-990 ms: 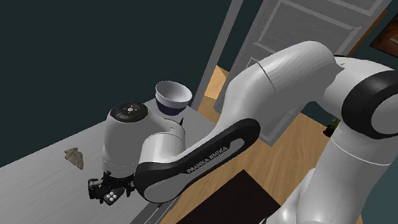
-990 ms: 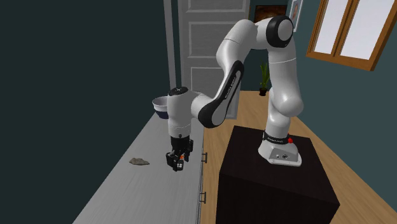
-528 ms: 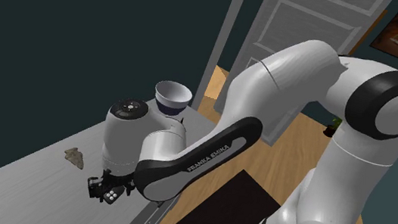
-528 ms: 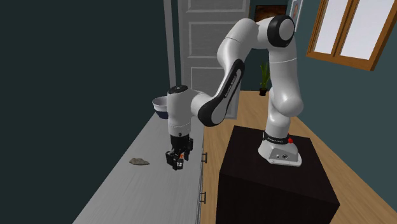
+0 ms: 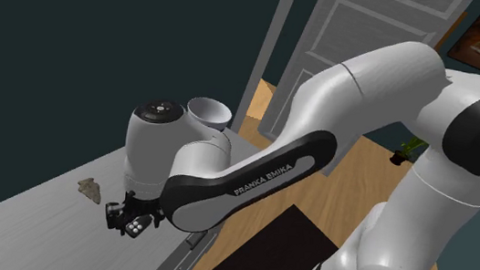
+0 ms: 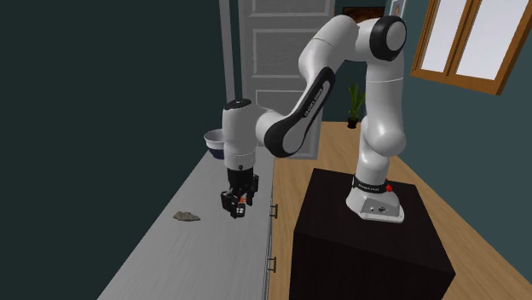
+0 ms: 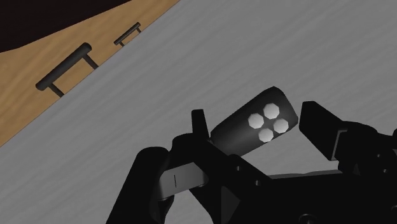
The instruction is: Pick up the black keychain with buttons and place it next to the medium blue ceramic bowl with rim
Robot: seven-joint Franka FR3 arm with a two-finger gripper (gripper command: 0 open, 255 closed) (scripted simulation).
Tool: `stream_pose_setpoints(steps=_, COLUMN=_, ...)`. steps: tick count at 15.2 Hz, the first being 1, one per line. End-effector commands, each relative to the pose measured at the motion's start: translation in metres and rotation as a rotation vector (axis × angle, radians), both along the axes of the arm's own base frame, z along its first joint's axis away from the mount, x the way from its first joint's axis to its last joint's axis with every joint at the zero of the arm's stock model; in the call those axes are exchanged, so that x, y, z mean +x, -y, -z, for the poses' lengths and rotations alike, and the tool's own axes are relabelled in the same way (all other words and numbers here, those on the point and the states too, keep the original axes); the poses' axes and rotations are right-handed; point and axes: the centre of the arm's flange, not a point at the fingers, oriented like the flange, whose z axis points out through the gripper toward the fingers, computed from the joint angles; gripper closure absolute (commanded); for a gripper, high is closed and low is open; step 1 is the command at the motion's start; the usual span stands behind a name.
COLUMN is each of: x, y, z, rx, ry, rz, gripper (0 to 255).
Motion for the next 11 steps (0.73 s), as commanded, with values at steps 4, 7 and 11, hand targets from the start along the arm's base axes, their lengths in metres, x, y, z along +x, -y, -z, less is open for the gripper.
stream_pose_setpoints(steps=4, x=0.000, y=0.001, z=-0.026, rx=0.000, ry=-0.001, rz=0.000, gripper=255)
stream_pose_setpoints(steps=7, x=0.000, y=0.001, z=-0.042, rx=0.000, ry=-0.001, rz=0.000, gripper=255)
stream_pose_setpoints(steps=11, x=0.000, y=0.001, z=-0.063, rx=0.000, ry=-0.001, rz=0.000, gripper=255)
